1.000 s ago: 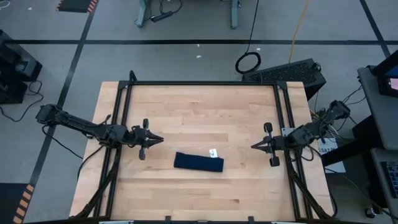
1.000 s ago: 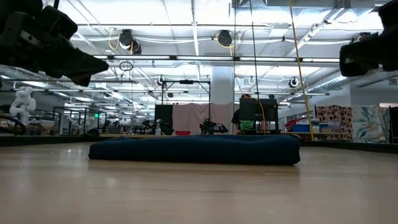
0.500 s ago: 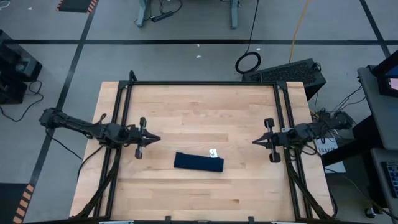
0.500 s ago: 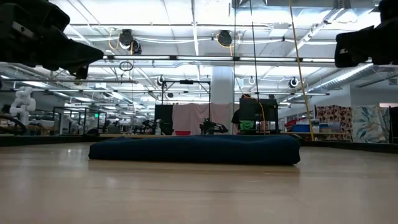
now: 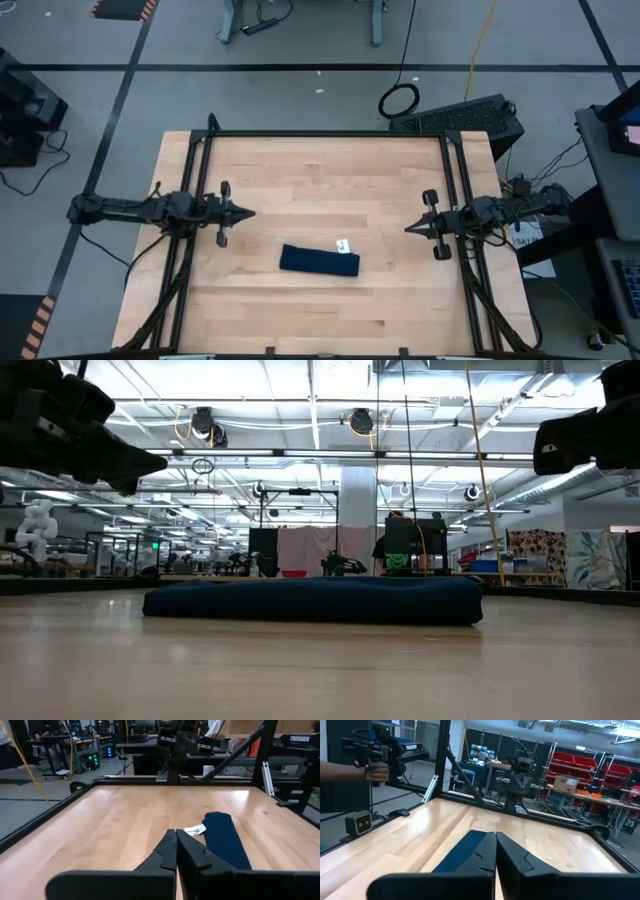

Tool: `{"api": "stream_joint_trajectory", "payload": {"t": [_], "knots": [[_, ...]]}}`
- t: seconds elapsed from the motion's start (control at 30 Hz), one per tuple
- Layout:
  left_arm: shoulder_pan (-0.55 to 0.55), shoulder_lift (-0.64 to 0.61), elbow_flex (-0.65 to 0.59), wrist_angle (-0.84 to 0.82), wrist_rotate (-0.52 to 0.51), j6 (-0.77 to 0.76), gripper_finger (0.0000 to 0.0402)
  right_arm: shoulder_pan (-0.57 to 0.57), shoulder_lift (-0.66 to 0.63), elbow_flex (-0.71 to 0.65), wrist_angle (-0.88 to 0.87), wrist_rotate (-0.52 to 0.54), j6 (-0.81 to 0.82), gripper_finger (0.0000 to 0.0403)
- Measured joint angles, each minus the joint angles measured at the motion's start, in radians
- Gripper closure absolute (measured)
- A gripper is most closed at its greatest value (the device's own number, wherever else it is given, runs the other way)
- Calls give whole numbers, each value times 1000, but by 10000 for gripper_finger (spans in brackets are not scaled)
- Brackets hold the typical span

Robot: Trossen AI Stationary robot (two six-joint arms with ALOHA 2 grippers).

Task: Roll towel into tight, uniform cylinder
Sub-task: Return to Home Position

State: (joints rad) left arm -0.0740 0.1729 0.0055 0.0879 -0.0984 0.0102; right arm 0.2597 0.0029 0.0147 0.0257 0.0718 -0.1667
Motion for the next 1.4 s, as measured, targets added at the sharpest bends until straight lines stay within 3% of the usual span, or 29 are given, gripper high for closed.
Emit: {"api": "stream_joint_trajectory", "payload": {"t": [0.2,0.53,0.97,1.23,1.4], "knots": [[68,-92,0,-70,110,-11,400,-19,0,0,0,0,-8,403],[107,-130,0,-73,115,22,401,-63,0,0,2,-1,-9,403],[107,-129,-1,-75,112,-4,401,-254,0,0,7,-205,44,403],[107,-130,-1,-76,101,-28,401,-254,0,0,7,-194,45,403],[107,-130,-1,-77,97,-30,401,-254,2,0,-8,-101,51,403]]}}
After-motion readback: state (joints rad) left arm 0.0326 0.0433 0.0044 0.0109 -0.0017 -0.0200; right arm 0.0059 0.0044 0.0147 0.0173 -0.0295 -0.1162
